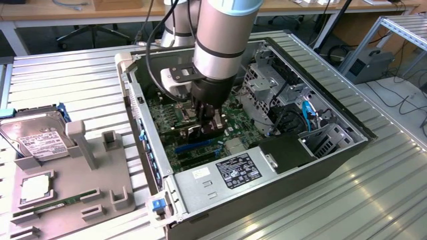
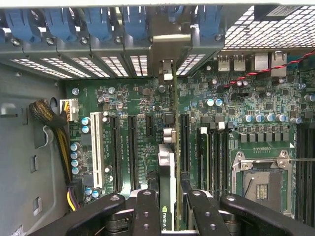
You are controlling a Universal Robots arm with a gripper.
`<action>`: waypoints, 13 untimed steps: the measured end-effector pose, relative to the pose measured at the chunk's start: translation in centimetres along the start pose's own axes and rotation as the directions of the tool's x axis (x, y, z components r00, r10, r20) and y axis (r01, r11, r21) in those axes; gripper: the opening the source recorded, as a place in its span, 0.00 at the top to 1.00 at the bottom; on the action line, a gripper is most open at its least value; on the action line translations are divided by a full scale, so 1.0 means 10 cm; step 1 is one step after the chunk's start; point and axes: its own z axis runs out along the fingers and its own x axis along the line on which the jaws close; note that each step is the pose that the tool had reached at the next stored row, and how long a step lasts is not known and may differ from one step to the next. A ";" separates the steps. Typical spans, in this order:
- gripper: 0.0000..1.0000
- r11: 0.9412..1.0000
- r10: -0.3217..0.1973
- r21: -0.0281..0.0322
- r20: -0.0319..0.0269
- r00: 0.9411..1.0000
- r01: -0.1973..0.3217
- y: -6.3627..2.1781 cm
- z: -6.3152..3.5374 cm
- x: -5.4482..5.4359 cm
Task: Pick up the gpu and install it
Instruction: 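Insert the gpu into the slot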
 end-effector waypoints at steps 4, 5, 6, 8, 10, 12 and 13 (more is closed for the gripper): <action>0.73 1.000 0.003 0.000 0.000 1.000 -0.003 -0.019 0.002 0.00; 0.73 1.000 0.003 0.000 0.001 1.000 -0.003 -0.013 0.002 0.00; 0.73 1.000 0.003 0.000 0.001 1.000 -0.003 -0.011 0.003 -0.01; 0.73 1.000 0.003 0.000 0.001 1.000 -0.003 -0.010 0.003 -0.01; 0.73 1.000 0.003 0.000 0.001 1.000 -0.003 -0.010 0.003 -0.01; 0.73 1.000 0.003 0.000 0.001 1.000 -0.003 -0.005 0.003 -0.01; 0.73 1.000 0.003 0.000 0.001 1.000 -0.003 0.001 0.003 -0.02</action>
